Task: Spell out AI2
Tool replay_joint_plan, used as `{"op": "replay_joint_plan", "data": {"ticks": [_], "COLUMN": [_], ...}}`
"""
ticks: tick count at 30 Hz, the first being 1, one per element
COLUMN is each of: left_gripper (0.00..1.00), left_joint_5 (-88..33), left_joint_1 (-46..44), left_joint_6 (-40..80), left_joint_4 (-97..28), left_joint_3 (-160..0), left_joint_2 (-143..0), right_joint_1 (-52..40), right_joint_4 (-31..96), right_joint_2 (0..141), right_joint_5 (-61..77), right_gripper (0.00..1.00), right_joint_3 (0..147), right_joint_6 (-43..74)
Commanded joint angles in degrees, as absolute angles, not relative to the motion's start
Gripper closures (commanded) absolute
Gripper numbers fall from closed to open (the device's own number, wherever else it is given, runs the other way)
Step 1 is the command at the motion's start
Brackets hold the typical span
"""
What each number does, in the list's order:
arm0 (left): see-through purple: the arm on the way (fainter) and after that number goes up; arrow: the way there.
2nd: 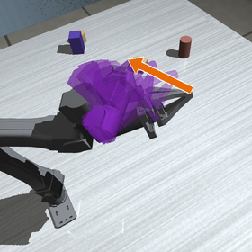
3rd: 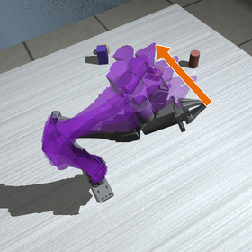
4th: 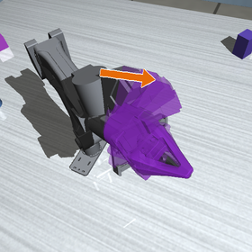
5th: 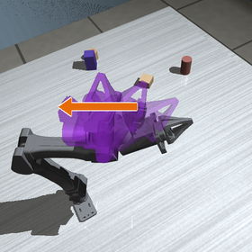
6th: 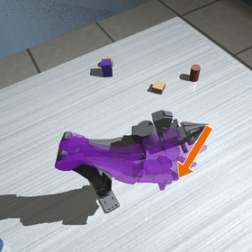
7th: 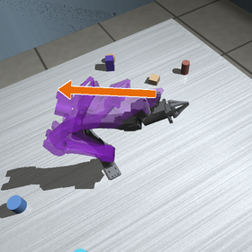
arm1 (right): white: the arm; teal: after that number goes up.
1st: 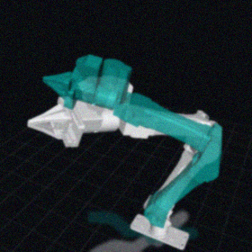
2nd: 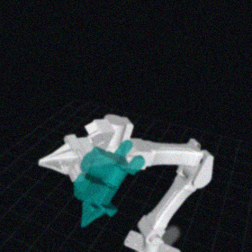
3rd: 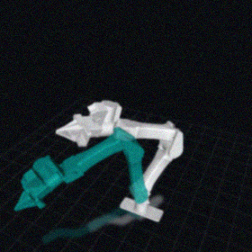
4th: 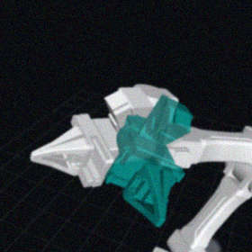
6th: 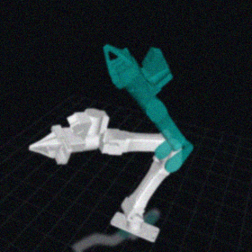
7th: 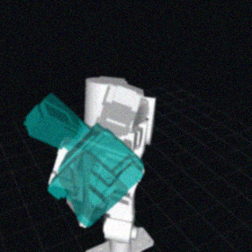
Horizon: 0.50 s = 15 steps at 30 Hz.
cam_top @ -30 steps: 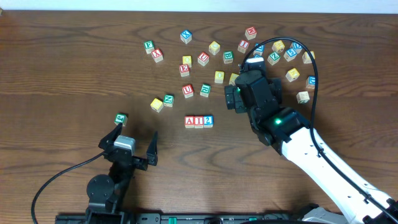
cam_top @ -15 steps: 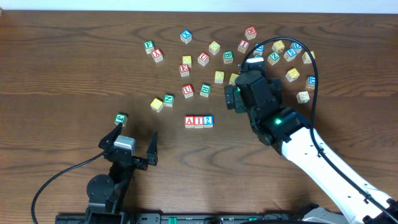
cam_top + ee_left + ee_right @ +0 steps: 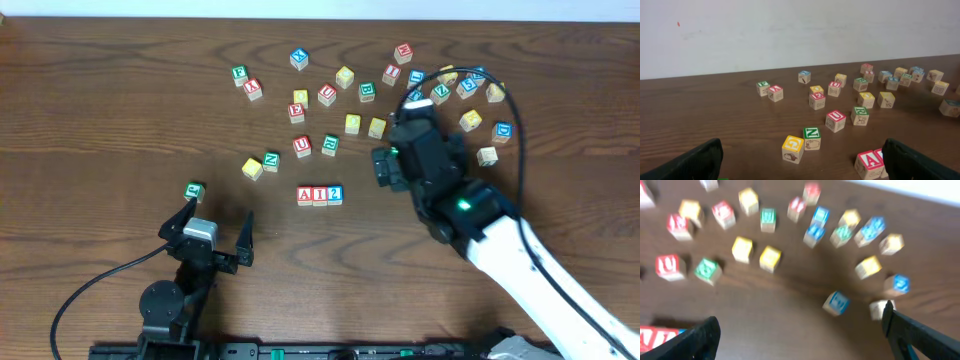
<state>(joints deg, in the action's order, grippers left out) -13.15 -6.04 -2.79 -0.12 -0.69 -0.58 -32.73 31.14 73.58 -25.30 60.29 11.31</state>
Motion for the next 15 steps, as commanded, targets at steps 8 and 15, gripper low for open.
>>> {"op": "replay_joint_plan", "data": {"ticks": [8, 15], "left_gripper": [0.01, 0.01], "left_joint_5": [-13.5, -13.5], "left_joint_1": [-5.7, -5.7], "left_joint_6": [-2.3, -2.3], "left_joint_4": [-3.0, -3.0], "left_joint_3": [-0.2, -0.2], "left_joint_2": [-0.2, -0.2], "right_joint_1": [-24.6, -16.7], "right_joint_4": [13.2, -7.1], "right_joint_2": [52.5, 36.3], "right_joint_5": [-14.6, -2.8], "right_gripper": [0.01, 0.01], "right_joint_3": [51.5, 30.4], "right_joint_6": [-9.2, -10.3]}}
